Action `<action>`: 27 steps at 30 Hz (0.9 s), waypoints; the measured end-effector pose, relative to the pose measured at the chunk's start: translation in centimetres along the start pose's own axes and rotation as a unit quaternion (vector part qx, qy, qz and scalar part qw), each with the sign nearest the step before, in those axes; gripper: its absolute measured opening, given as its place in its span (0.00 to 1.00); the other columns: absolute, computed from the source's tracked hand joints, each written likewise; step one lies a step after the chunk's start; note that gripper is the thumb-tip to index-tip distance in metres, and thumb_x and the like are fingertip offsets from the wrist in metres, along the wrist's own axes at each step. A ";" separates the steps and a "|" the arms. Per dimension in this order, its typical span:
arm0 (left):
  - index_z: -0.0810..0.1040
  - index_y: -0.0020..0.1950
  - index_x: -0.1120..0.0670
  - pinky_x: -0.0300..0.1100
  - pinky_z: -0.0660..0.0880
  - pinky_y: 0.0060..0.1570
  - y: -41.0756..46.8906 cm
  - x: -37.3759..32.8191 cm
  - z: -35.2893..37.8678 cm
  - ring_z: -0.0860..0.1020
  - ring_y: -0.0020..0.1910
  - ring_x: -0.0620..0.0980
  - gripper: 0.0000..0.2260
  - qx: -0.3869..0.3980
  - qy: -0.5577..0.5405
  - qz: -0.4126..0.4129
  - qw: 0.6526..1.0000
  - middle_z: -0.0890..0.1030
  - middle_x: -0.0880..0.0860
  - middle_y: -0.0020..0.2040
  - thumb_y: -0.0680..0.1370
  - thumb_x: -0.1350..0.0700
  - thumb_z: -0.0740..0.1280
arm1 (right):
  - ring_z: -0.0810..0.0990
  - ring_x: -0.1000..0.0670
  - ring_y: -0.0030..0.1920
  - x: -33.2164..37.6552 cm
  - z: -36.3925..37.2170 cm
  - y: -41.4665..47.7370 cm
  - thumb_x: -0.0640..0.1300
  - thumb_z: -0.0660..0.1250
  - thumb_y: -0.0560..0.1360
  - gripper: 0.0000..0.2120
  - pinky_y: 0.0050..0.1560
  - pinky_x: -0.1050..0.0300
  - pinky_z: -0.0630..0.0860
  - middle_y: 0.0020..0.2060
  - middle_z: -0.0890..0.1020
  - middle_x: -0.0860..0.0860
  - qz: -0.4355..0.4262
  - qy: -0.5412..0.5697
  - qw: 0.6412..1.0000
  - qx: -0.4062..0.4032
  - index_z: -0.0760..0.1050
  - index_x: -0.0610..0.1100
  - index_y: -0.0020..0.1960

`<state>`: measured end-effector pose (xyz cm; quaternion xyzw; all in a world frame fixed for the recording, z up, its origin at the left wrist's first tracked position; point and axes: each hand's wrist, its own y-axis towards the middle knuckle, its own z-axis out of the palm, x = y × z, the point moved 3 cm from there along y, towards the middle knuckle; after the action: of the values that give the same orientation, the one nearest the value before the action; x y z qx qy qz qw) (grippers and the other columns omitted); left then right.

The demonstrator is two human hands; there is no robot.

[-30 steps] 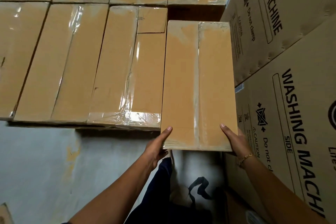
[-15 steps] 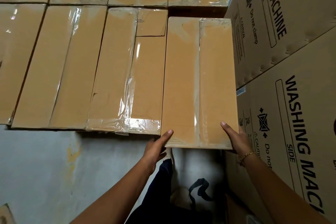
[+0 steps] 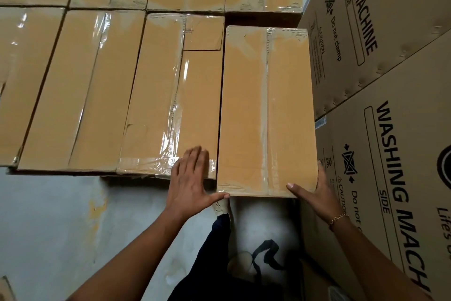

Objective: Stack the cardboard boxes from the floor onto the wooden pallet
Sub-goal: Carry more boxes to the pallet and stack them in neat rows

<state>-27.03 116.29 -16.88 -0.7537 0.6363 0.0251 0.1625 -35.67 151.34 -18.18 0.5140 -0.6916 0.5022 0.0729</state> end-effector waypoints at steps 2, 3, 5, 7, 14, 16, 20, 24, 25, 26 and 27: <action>0.46 0.85 0.57 0.58 0.47 0.81 0.4 0.3 0.4 0.41 0.84 0.55 0.64 0.046 0.023 0.022 0.998 0.42 0.55 0.85 0.64 0.14 0.56 | 0.75 0.43 0.69 -0.8 0.0 -0.3 0.75 0.80 0.50 0.73 0.70 0.36 0.73 0.73 0.73 0.48 -0.002 0.009 0.999 0.037 0.45 0.54 0.83; 0.44 0.85 0.58 0.59 0.47 0.81 0.5 0.4 0.5 0.38 0.84 0.55 0.65 0.058 0.037 0.031 0.997 0.40 0.56 0.85 0.64 0.13 0.55 | 0.75 0.44 0.69 -1.1 0.1 -0.4 0.73 0.82 0.50 0.74 0.71 0.37 0.72 0.73 0.73 0.49 -0.009 0.012 0.998 0.055 0.44 0.56 0.83; 0.43 0.84 0.59 0.60 0.47 0.81 0.4 0.5 0.8 0.37 0.83 0.56 0.64 0.070 0.055 0.037 0.995 0.39 0.57 0.85 0.65 0.14 0.53 | 0.74 0.46 0.70 -1.5 0.1 -0.4 0.68 0.85 0.50 0.74 0.72 0.39 0.72 0.73 0.72 0.51 -0.019 0.004 0.997 0.074 0.42 0.58 0.82; 0.44 0.84 0.59 0.60 0.46 0.81 0.3 0.6 0.9 0.38 0.83 0.56 0.63 0.067 0.065 0.038 0.995 0.40 0.58 0.85 0.67 0.14 0.52 | 0.74 0.46 0.69 -1.6 0.0 -0.3 0.64 0.86 0.51 0.74 0.72 0.41 0.71 0.72 0.72 0.50 -0.025 -0.011 0.996 0.083 0.42 0.57 0.82; 0.47 0.84 0.60 0.60 0.49 0.80 0.4 0.7 1.4 0.42 0.84 0.57 0.57 0.047 0.078 0.046 0.995 0.43 0.59 0.85 0.72 0.17 0.50 | 0.77 0.47 0.63 -0.5 0.0 0.9 0.45 0.87 0.61 0.63 0.66 0.44 0.76 0.64 0.75 0.52 -0.049 -0.019 0.997 0.055 0.48 0.50 0.81; 0.48 0.84 0.60 0.61 0.51 0.80 0.5 0.6 1.5 0.42 0.84 0.57 0.56 0.048 0.080 0.039 0.995 0.44 0.59 0.85 0.73 0.18 0.50 | 0.77 0.48 0.62 -0.2 0.0 1.1 0.44 0.87 0.61 0.61 0.65 0.46 0.76 0.60 0.75 0.56 -0.055 -0.024 0.997 0.052 0.49 0.49 0.81; 0.51 0.84 0.59 0.61 0.51 0.80 0.8 0.4 1.2 0.44 0.84 0.57 0.54 0.038 0.077 0.028 0.996 0.46 0.58 0.85 0.74 0.19 0.51 | 0.78 0.47 0.60 0.0 -0.3 1.7 0.46 0.87 0.61 0.61 0.61 0.48 0.77 0.59 0.77 0.56 -0.055 -0.040 0.997 0.045 0.50 0.50 0.80; 0.48 0.85 0.56 0.62 0.52 0.80 1.5 0.4 1.1 0.43 0.84 0.57 0.50 0.038 0.084 0.063 0.994 0.44 0.57 0.85 0.76 0.21 0.51 | 0.79 0.47 0.59 0.5 -0.5 2.1 0.49 0.87 0.60 0.61 0.59 0.47 0.78 0.60 0.78 0.52 -0.052 -0.056 0.996 0.044 0.50 0.51 0.80; 0.48 0.85 0.55 0.63 0.53 0.79 1.6 0.4 1.2 0.43 0.84 0.57 0.49 0.040 0.089 0.072 0.993 0.44 0.57 0.85 0.77 0.22 0.50 | 0.79 0.47 0.58 0.6 -0.5 2.2 0.48 0.87 0.61 0.60 0.58 0.49 0.78 0.60 0.78 0.52 -0.052 -0.058 0.996 0.046 0.50 0.50 0.80; 0.48 0.85 0.55 0.63 0.55 0.79 1.6 0.4 1.3 0.44 0.84 0.58 0.47 0.043 0.093 0.076 0.992 0.44 0.57 0.85 0.78 0.23 0.50 | 0.79 0.47 0.58 0.7 -0.5 2.4 0.47 0.87 0.61 0.60 0.56 0.51 0.77 0.59 0.77 0.52 -0.052 -0.061 0.996 0.045 0.50 0.49 0.79; 0.49 0.85 0.54 0.64 0.55 0.78 1.7 0.4 1.4 0.44 0.84 0.58 0.46 0.045 0.096 0.075 0.992 0.45 0.57 0.85 0.78 0.23 0.49 | 0.78 0.47 0.57 0.8 -0.5 2.5 0.47 0.87 0.61 0.59 0.55 0.52 0.76 0.59 0.77 0.52 -0.053 -0.065 0.995 0.046 0.51 0.48 0.79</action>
<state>-28.32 116.04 -18.68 -0.6945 0.7044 -0.0634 0.1320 -38.23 151.12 -18.96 0.5844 -0.6428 0.4944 0.0305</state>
